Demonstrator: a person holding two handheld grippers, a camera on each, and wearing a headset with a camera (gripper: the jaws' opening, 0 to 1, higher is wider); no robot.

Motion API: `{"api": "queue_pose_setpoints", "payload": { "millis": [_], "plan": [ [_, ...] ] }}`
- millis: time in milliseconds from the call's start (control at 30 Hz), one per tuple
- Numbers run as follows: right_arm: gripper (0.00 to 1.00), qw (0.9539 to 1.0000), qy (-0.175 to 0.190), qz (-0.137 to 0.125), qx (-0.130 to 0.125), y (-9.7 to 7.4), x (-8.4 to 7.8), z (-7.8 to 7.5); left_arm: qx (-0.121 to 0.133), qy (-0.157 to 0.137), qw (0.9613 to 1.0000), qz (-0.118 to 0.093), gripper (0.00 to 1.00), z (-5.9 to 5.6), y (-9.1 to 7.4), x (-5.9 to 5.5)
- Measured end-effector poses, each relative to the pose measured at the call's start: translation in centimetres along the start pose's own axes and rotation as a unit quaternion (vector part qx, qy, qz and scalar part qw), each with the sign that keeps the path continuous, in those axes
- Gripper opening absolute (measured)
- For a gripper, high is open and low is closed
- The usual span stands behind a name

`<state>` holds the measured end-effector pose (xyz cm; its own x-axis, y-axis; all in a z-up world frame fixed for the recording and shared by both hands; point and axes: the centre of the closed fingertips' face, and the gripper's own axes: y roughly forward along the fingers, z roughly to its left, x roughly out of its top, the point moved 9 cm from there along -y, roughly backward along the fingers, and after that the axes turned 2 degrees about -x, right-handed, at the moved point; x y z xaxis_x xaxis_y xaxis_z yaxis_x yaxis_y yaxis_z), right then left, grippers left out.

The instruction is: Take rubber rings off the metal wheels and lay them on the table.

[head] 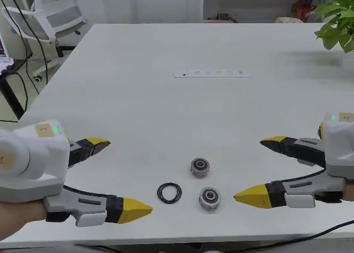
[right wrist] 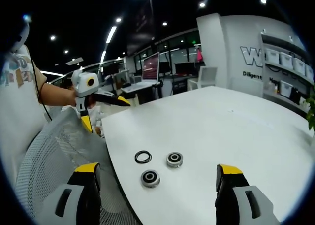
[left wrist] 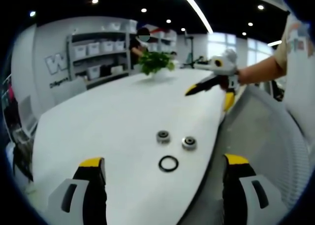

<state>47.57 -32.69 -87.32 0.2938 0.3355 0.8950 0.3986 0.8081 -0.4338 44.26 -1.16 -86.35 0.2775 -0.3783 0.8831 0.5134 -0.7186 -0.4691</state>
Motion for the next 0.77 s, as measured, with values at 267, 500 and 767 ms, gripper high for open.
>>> {"api": "queue_pose_setpoints", "payload": {
  "millis": [267, 500, 767],
  "plan": [
    [0.99, 0.9999, -0.013, 0.006, -0.007, -0.6, -0.5, 0.1, 0.001, 0.001, 1.0, 0.0, 1.0, -0.2, -0.1, -0.1],
    [0.99, 0.9998, -0.016, 0.007, -0.013, -0.9, -0.8, 0.1, 0.004, -0.002, 1.0, -0.002, 1.0, -0.2, -0.2, -0.2],
    [0.99, 0.9996, -0.017, 0.012, -0.018, -1.0, -1.2, 0.2, 0.007, 0.001, 1.0, 0.001, 1.0, -0.2, -0.5, -0.5]
  ]
}}
